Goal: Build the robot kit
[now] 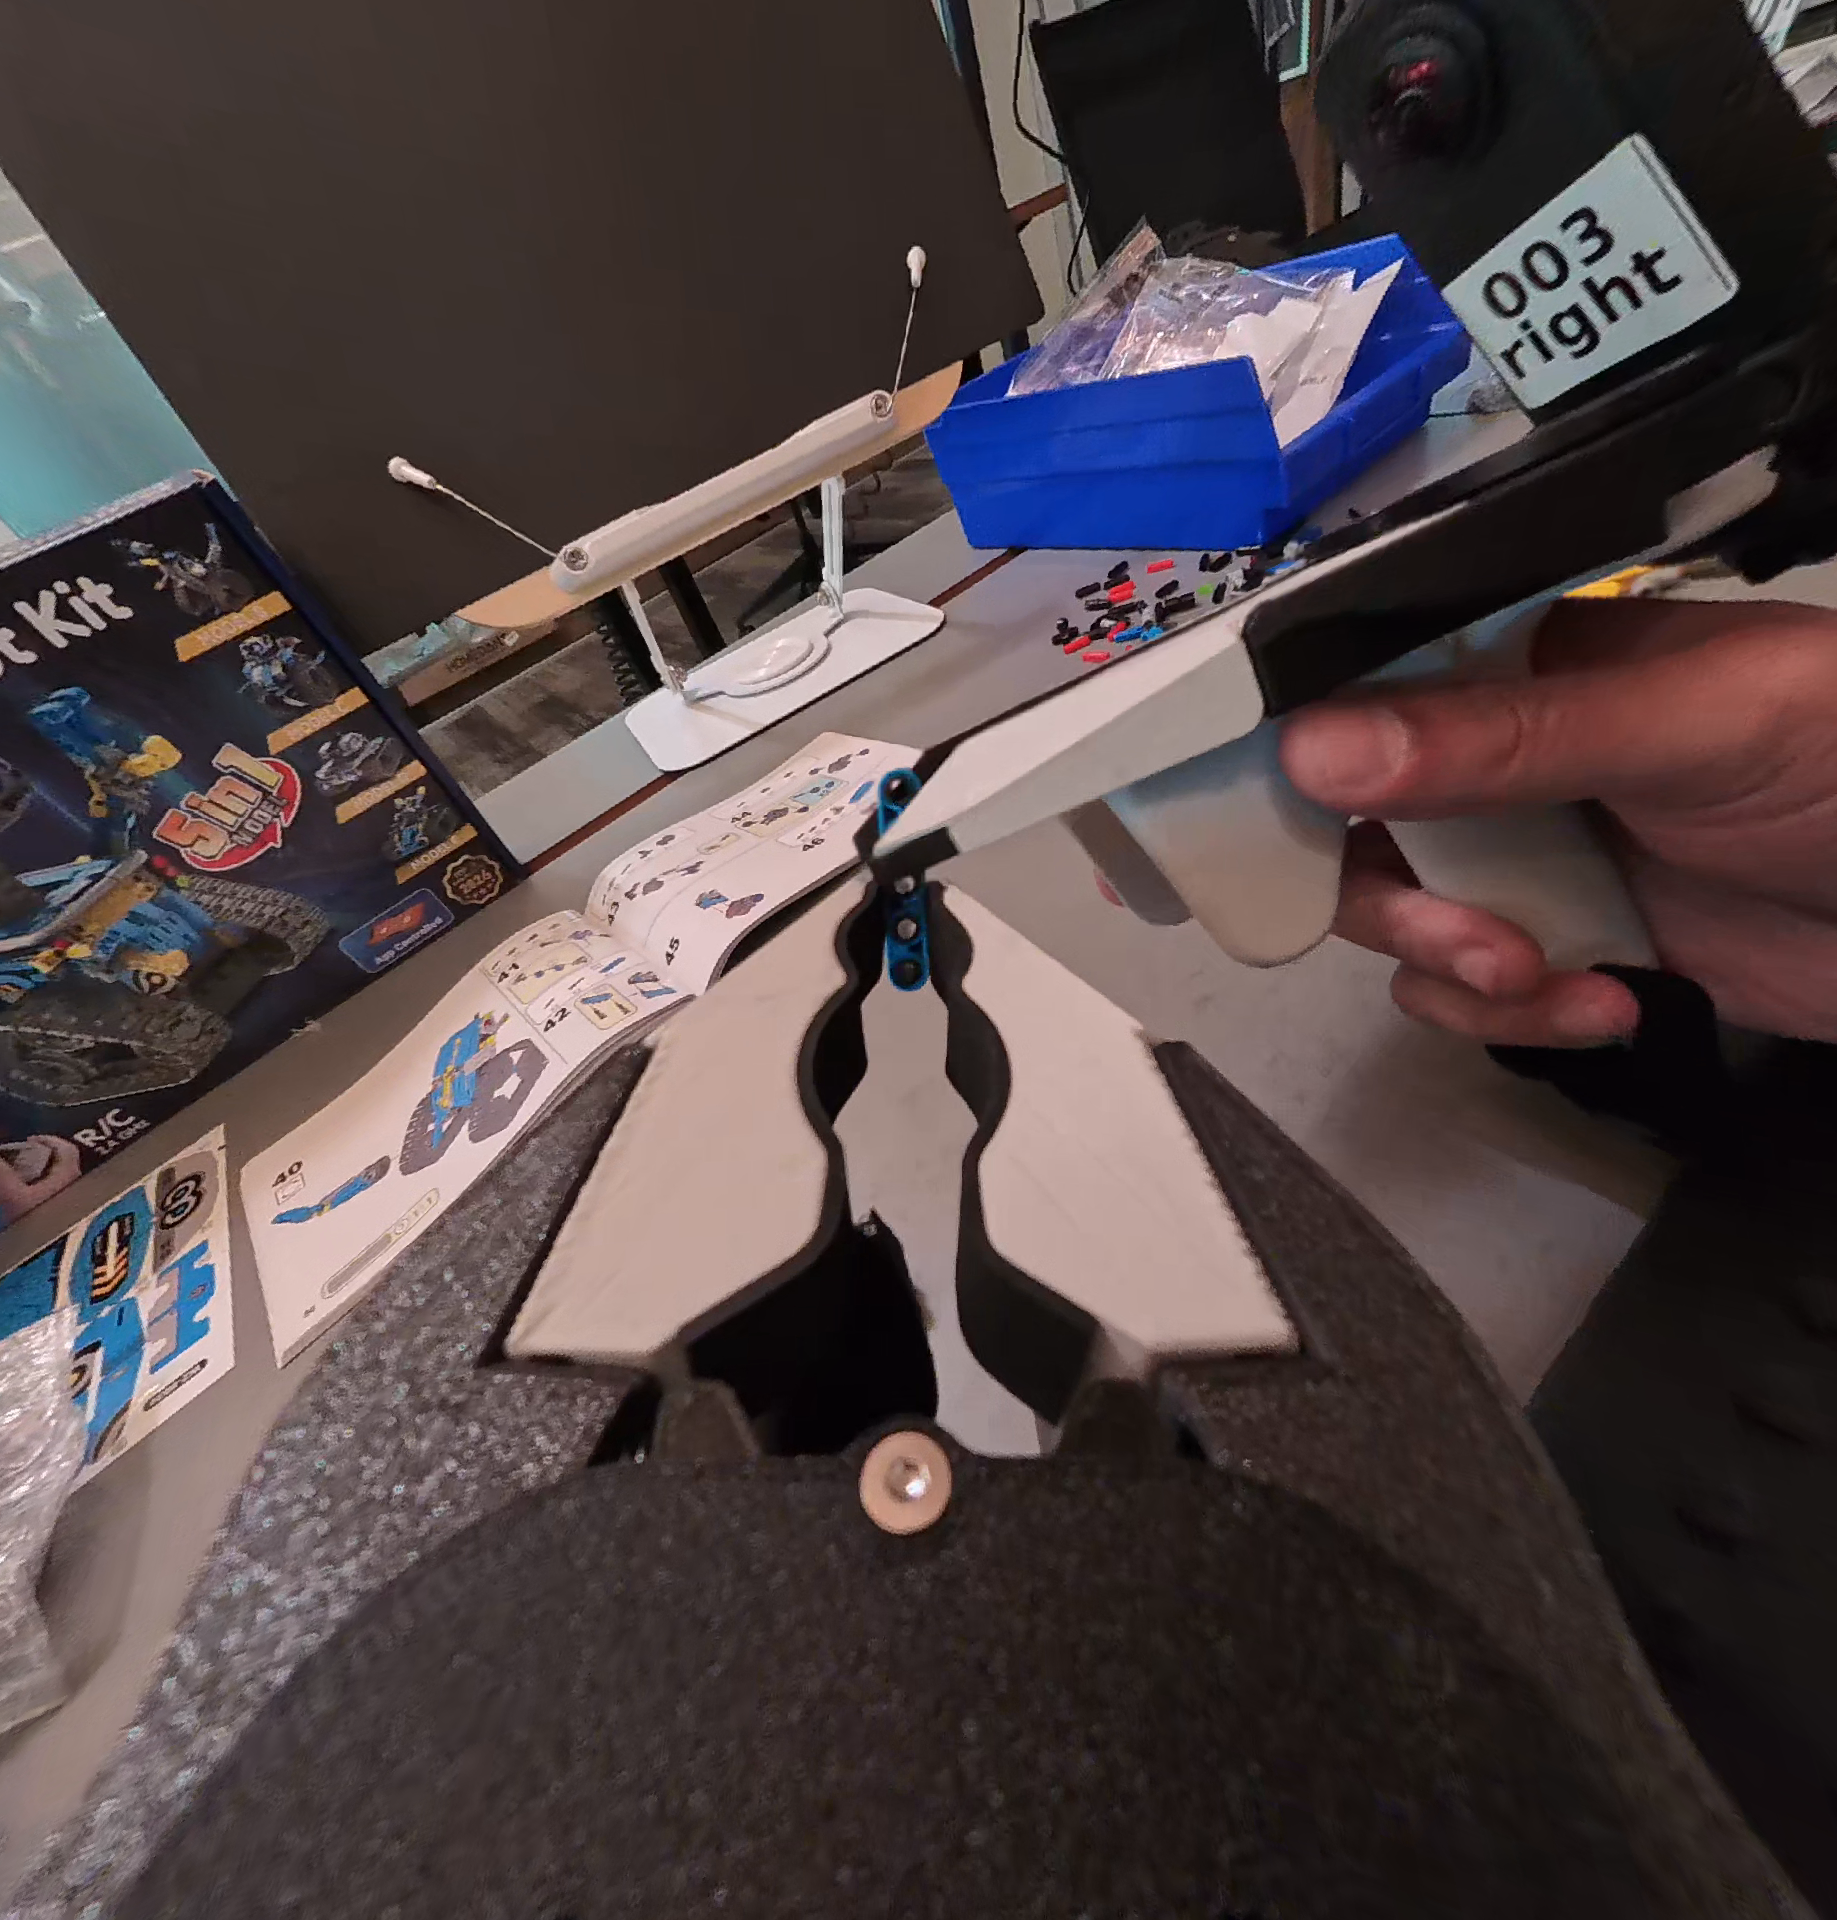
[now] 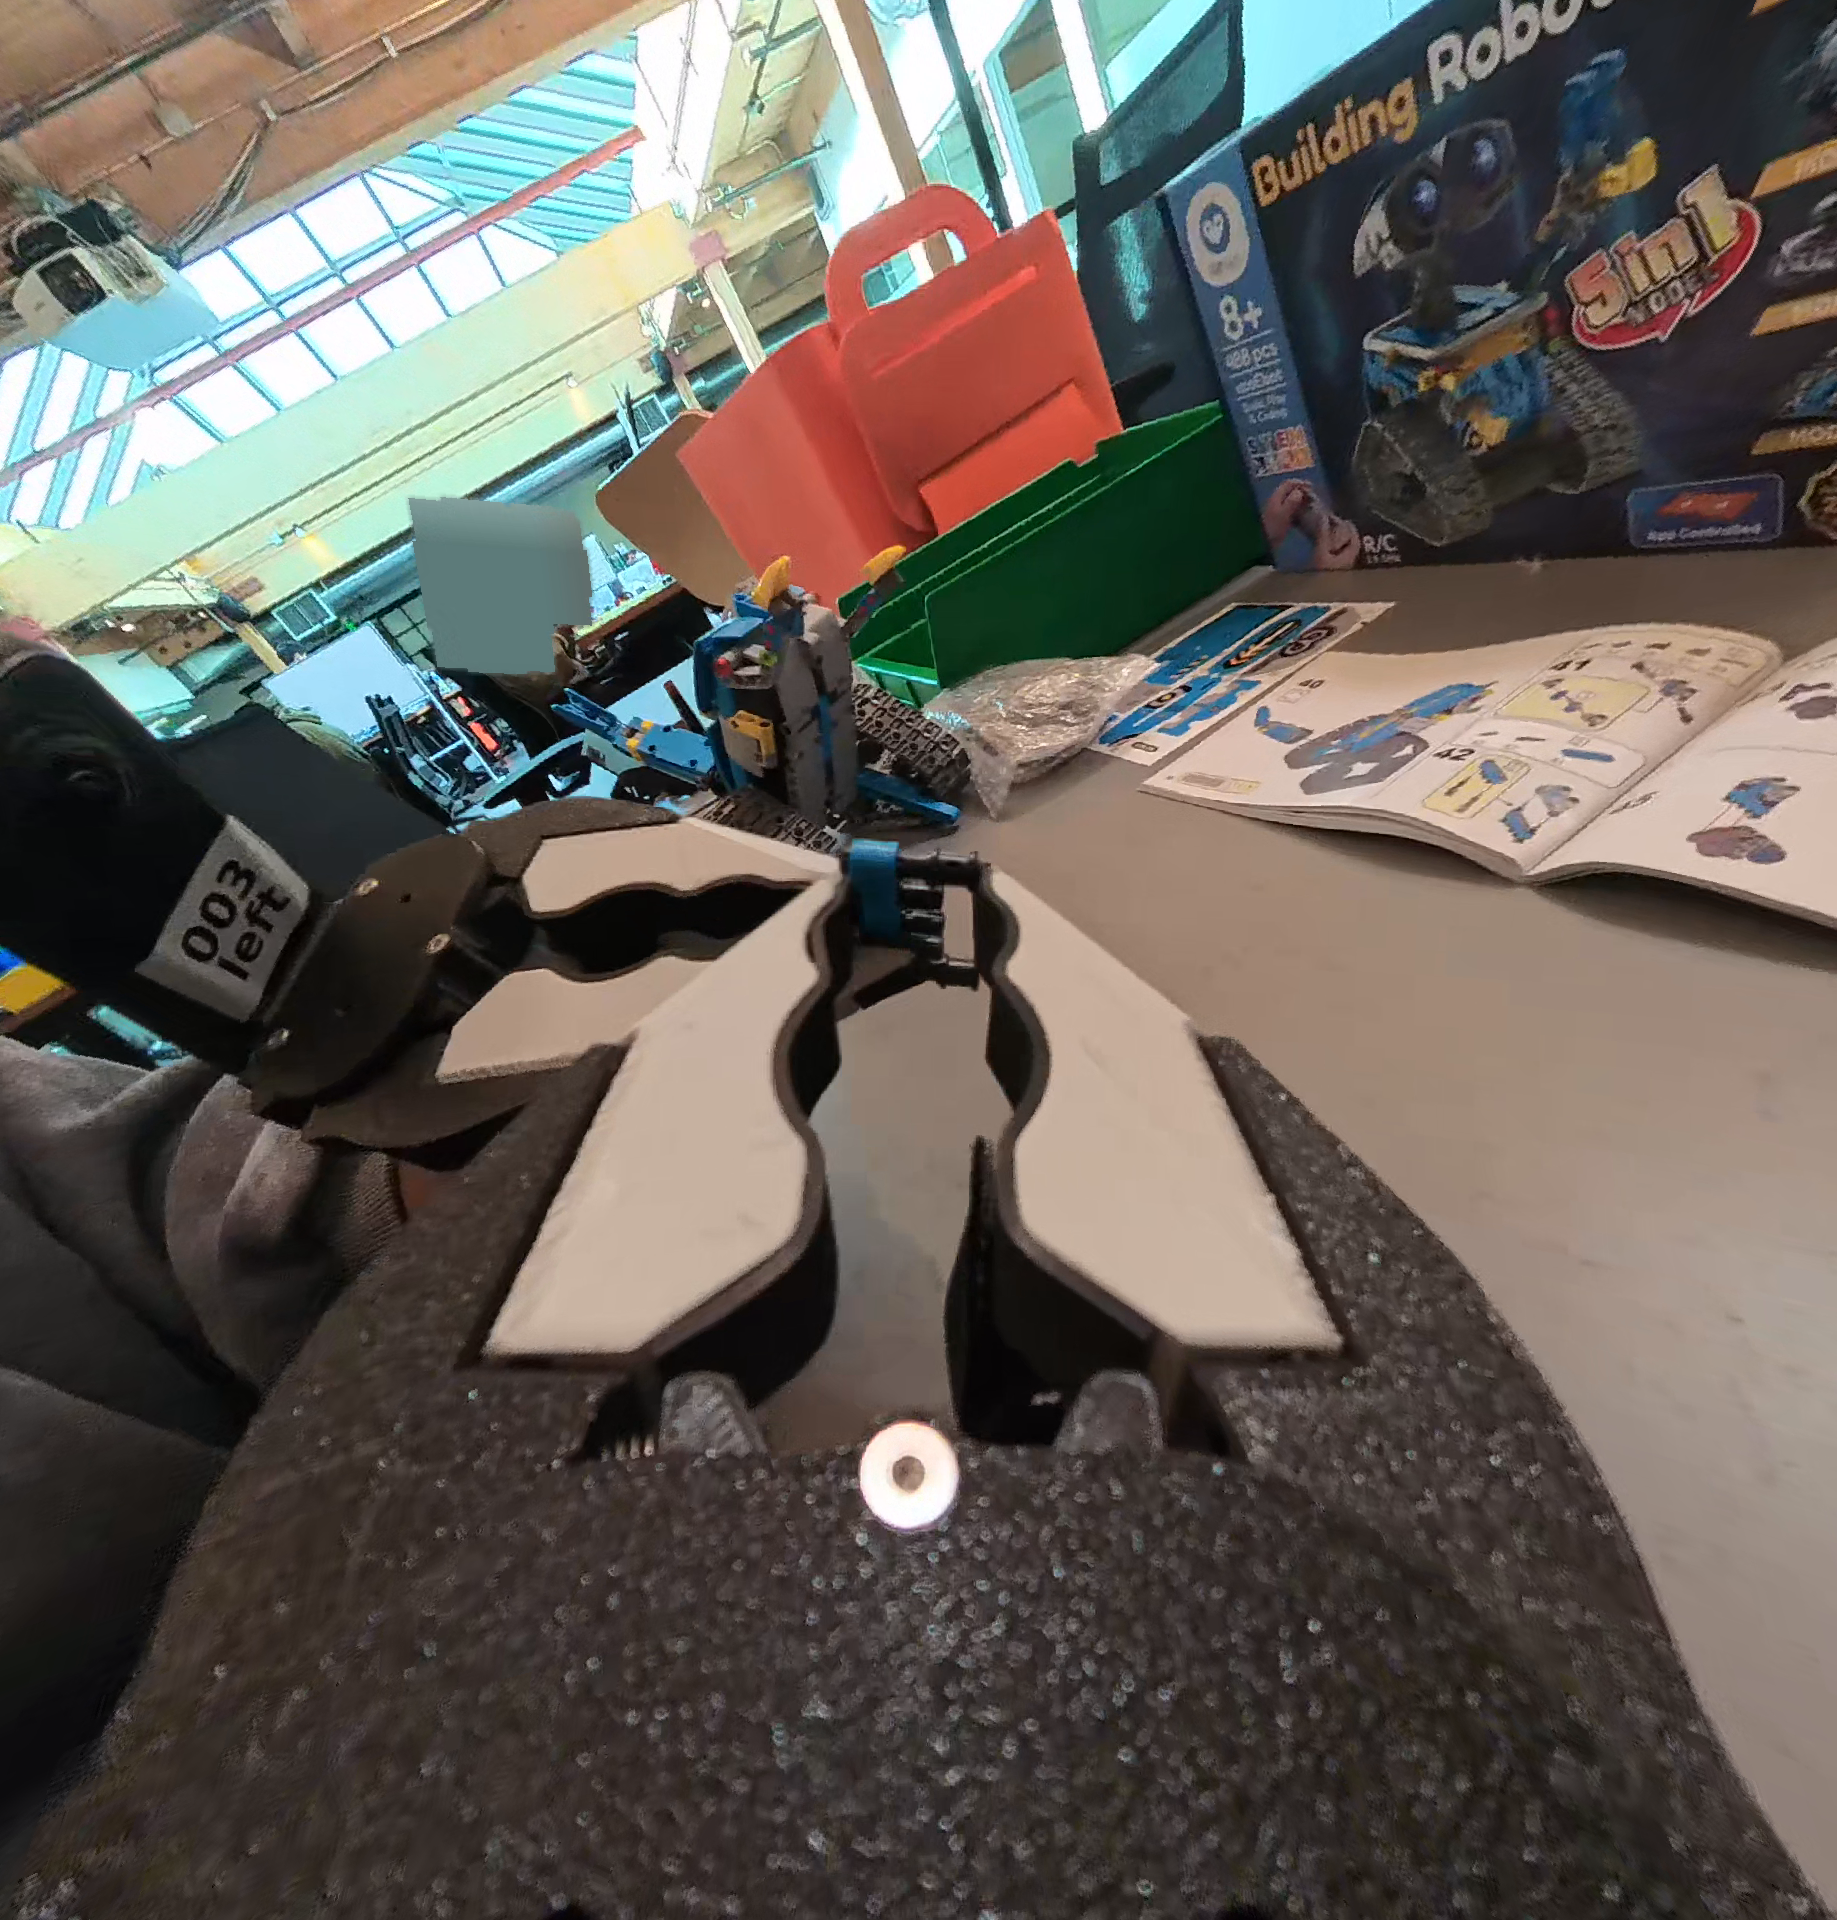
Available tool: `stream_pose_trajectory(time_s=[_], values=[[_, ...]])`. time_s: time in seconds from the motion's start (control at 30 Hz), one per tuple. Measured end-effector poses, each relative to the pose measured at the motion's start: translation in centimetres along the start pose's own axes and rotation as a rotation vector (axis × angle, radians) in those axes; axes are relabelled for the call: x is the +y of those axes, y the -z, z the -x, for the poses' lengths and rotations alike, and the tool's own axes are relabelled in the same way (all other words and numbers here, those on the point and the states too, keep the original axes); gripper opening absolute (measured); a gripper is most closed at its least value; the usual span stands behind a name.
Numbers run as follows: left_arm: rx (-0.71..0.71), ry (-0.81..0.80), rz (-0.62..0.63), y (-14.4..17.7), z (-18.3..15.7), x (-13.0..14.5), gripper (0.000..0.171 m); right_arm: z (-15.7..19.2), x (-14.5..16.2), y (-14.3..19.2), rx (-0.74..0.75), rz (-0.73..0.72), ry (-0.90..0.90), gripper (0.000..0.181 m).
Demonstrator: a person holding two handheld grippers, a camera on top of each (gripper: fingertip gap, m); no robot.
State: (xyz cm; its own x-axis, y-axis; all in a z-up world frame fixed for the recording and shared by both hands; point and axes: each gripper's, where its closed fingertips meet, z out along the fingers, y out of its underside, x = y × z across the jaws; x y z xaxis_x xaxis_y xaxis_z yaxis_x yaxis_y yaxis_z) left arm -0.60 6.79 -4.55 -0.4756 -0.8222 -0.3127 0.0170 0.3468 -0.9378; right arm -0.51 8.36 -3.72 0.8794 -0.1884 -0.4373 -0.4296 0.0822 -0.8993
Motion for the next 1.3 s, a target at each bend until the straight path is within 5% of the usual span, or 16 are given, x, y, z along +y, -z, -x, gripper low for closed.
stream_pose_trajectory(time_s=[0.33,1.3], values=[[0.005,0.022,0.007,-0.1,0.1,0.1,0.006,-0.8,-0.1,-0.1,0.01,-0.009,-0.02,0.033],[0.029,-0.021,-0.01,-0.2,-0.5,0.0,0.007,0.4,-0.1,0.4,-0.055,0.016,0.142,0.015]])
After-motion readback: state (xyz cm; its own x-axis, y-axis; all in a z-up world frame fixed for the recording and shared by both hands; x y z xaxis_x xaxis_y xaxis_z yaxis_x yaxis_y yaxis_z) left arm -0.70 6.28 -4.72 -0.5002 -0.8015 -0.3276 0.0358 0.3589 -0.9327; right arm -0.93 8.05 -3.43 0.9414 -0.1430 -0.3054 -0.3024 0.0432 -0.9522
